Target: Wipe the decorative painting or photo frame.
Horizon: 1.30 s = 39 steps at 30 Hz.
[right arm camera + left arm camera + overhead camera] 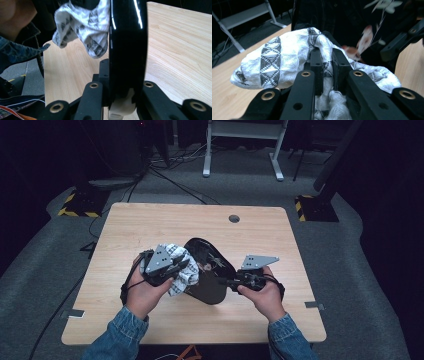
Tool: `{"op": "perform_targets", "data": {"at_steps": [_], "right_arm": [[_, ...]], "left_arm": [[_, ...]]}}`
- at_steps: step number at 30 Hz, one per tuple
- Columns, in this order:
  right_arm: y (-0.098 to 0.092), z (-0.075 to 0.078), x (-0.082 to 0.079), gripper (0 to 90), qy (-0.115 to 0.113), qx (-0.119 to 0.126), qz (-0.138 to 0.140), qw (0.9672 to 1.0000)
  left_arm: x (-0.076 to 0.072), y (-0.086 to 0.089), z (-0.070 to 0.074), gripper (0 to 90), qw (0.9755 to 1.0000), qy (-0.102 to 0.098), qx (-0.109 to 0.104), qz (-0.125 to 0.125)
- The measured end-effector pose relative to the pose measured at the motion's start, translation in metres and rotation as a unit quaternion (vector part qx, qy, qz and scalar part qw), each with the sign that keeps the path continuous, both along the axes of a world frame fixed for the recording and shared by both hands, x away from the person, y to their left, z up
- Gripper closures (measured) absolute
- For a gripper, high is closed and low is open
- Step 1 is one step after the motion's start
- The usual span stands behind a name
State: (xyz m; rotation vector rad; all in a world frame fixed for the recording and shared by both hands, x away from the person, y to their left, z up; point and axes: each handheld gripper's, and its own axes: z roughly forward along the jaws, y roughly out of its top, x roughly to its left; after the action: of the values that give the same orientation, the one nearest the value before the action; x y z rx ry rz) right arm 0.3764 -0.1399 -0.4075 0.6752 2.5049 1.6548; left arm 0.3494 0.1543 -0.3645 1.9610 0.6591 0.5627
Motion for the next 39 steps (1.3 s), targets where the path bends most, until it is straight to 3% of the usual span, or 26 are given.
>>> {"op": "perform_targets", "data": {"at_steps": [18, 26, 39], "right_arm": [[0.003, -0.001, -0.001, 80.6, 0.006, -0.007, 0.002, 1.0], [0.005, 0.0, -0.003, 80.4, 0.003, -0.014, -0.003, 0.9999], [0.004, 0.001, -0.002, 80.3, 0.008, -0.014, -0.006, 0.9999]], "left_arm": [[-0.004, -0.027, 0.038, 81.4, 0.9987, -0.039, -0.018, -0.028], [0.0, -0.023, 0.033, 81.8, 0.9986, -0.034, -0.028, -0.03], [0.006, -0.005, 0.017, 82.1, 0.9998, -0.012, -0.014, -0.006]]}}
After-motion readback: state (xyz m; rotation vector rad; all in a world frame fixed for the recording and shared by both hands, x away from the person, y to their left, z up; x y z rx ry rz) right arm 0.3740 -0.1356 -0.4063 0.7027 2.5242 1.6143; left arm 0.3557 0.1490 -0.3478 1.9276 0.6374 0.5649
